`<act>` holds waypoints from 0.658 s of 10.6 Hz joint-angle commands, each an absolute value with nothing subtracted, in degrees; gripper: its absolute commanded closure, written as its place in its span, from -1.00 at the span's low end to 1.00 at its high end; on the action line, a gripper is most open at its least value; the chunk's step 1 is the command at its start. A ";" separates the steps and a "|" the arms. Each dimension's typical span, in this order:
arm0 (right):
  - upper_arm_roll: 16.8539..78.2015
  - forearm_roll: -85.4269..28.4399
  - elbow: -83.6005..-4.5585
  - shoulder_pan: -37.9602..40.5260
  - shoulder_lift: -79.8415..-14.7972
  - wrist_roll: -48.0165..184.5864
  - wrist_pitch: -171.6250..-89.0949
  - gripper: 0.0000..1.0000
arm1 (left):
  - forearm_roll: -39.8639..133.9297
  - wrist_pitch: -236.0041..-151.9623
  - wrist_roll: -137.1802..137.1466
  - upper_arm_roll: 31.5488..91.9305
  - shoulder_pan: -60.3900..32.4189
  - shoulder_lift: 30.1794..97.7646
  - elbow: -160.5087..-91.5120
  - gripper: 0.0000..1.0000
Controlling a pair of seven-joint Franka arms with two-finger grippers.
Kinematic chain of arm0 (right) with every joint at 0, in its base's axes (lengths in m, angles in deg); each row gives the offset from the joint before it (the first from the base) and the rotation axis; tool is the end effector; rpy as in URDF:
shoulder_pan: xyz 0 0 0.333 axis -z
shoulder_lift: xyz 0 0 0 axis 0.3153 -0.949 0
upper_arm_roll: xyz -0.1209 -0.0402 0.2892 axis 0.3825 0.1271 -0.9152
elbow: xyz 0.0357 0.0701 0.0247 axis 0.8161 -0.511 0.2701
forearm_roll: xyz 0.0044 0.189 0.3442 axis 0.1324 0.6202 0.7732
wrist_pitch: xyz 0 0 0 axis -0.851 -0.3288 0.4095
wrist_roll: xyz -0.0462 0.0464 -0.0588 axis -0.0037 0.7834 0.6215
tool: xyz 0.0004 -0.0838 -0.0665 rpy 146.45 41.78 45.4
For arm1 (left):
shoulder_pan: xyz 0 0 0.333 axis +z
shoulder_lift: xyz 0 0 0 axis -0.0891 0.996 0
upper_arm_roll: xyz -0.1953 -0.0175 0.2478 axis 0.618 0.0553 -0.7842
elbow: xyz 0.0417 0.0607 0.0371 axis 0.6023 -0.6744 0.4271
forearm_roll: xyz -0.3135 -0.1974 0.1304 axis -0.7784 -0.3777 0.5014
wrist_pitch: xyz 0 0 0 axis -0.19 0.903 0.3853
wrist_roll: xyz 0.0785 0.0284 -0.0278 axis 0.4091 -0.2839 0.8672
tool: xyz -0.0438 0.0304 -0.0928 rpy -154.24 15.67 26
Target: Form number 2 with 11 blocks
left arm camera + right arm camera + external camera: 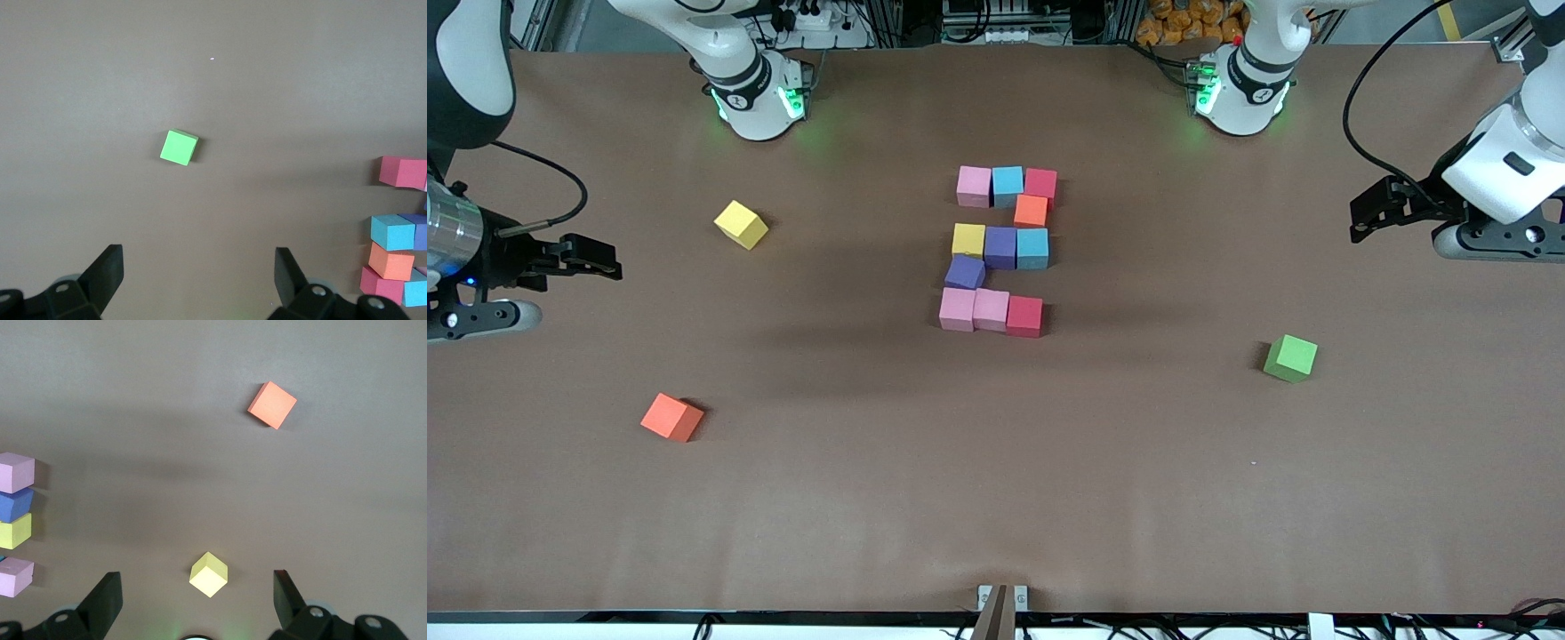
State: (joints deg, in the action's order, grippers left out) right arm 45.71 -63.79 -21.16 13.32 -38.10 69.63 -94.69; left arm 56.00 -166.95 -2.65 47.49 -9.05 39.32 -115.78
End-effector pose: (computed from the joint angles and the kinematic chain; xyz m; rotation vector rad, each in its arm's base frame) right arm 0.6088 0.0237 0.5792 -3.1006 -0.2163 0.2834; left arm 0.5540 -0.0769 0.6205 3.1388 -0.1127 -0.0114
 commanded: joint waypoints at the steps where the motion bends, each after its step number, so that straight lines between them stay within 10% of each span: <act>1: 45.51 -64.90 -21.35 12.93 -37.13 68.26 -93.58 -1.00 | 54.62 -165.33 -3.83 46.84 -9.24 38.70 -115.42 -1.00; 7: 45.51 -64.90 -21.35 12.93 -37.13 68.17 -93.58 -1.00 | 55.23 -163.74 -3.83 46.40 -9.07 38.70 -115.33 -1.00</act>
